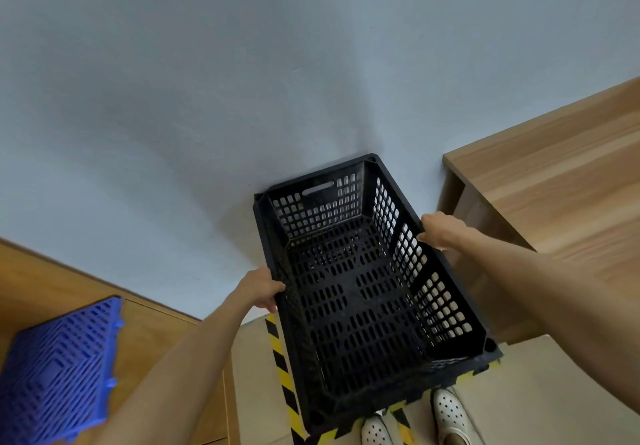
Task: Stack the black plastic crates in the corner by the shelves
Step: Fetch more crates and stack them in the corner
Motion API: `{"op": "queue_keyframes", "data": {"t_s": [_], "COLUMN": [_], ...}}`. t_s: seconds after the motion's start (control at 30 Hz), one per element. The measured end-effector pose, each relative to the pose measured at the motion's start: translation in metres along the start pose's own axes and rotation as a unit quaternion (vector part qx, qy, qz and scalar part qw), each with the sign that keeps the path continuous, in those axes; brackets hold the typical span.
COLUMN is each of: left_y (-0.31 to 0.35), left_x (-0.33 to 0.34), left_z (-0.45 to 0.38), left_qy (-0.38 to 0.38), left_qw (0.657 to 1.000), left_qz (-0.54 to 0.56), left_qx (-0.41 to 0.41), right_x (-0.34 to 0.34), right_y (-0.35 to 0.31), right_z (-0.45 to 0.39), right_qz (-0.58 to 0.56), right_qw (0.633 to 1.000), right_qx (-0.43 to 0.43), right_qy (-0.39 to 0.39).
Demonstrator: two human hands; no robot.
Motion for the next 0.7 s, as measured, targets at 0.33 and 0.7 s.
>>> {"op": "queue_keyframes", "data": {"t_s": [0.33,0.7], "left_y": [-0.002,0.004], "left_x": [-0.004,-0.003], "left_z": [-0.003,-0.003], "left_qy": [0.028,0.035], "left_qw": [0.999,0.999], "left_qz": [-0.020,-0.008], "left_qx": [0.005,0.020], "right_x": [-0.006,-0.031], "right_y": [-0.002,-0.002], "right_z": [0.009,0.000], "right_qz": [0.013,0.026], "right_qw": [1.000,0.999], "right_qx": [-0.010,-0.033], "right_qy": [0.018,0.019]}}
Point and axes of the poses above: each hand's wrist, its own z-axis away from the middle knuckle, its own x-axis out of the palm, y = z × x, the point moved 3 cm from there along -z, towards the middle knuckle, and after that the axes turned 8 degrees about y, right-handed, at the moved point
